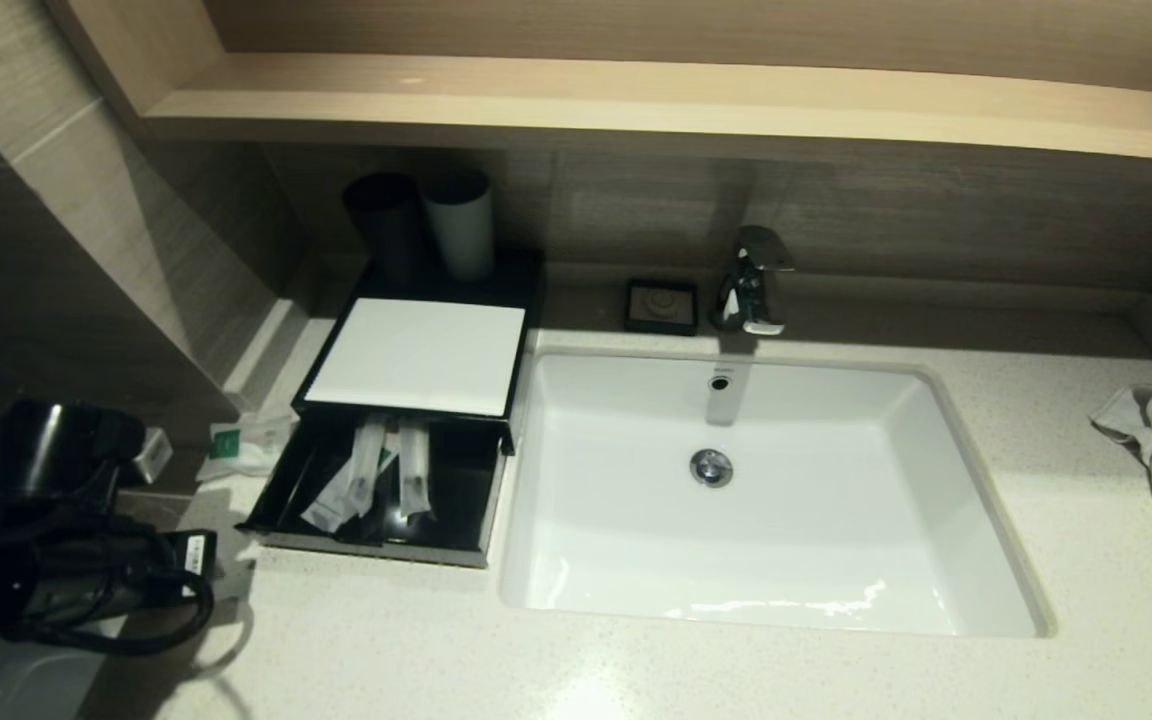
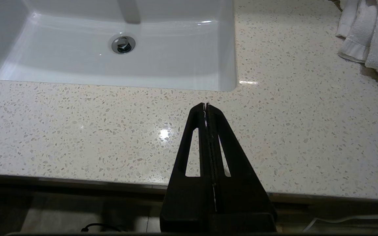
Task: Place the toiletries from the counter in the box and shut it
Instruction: Pick up the bathroom toiletry, then place the bathroom toiletry into the drawer
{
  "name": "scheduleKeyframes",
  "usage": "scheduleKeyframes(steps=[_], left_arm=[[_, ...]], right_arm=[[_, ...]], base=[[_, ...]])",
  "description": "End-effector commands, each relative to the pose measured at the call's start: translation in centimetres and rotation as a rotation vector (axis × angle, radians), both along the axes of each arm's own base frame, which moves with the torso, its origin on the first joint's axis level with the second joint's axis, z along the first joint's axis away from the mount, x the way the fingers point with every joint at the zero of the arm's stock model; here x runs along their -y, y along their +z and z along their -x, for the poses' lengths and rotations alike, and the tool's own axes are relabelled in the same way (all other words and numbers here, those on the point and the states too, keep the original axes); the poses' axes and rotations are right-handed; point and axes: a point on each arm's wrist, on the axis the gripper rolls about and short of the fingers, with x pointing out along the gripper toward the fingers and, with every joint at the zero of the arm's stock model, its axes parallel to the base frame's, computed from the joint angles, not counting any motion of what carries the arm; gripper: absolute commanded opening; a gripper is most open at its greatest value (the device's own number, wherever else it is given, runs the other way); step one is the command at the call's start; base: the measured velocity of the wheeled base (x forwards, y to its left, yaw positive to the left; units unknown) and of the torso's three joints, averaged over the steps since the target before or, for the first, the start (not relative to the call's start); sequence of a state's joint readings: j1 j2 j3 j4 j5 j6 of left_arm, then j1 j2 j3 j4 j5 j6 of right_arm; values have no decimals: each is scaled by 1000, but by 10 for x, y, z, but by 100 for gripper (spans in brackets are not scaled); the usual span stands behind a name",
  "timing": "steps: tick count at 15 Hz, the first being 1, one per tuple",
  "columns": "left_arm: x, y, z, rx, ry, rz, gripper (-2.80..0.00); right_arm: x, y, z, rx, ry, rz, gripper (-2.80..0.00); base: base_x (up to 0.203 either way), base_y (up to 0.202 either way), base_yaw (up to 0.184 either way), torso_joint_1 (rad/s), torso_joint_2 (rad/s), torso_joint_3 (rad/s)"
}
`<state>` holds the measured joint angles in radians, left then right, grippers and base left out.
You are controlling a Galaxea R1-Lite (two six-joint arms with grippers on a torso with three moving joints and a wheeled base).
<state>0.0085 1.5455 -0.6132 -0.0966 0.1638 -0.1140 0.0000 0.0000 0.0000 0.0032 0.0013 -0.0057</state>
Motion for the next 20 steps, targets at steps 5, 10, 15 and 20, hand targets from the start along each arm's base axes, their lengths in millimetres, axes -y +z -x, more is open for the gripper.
scheduleKeyframes(steps=[5, 10, 15, 20], left_arm=[[0, 15, 5, 65, 2, 1, -280], [2, 60, 19, 257, -13, 5, -280], [30, 86, 17, 354, -138, 30, -280], [73, 112, 15, 419, -291, 102, -280]], right_arm=[[0, 0, 0, 0, 0, 0, -280], [0, 0, 0, 0, 0, 0, -280], [0, 0, 0, 0, 0, 0, -280], [0, 0, 0, 0, 0, 0, -280]], base=[[0, 0, 0, 0, 0, 0], [0, 0, 0, 0, 0, 0], [0, 0, 0, 0, 0, 0], [0, 0, 0, 0, 0, 0]])
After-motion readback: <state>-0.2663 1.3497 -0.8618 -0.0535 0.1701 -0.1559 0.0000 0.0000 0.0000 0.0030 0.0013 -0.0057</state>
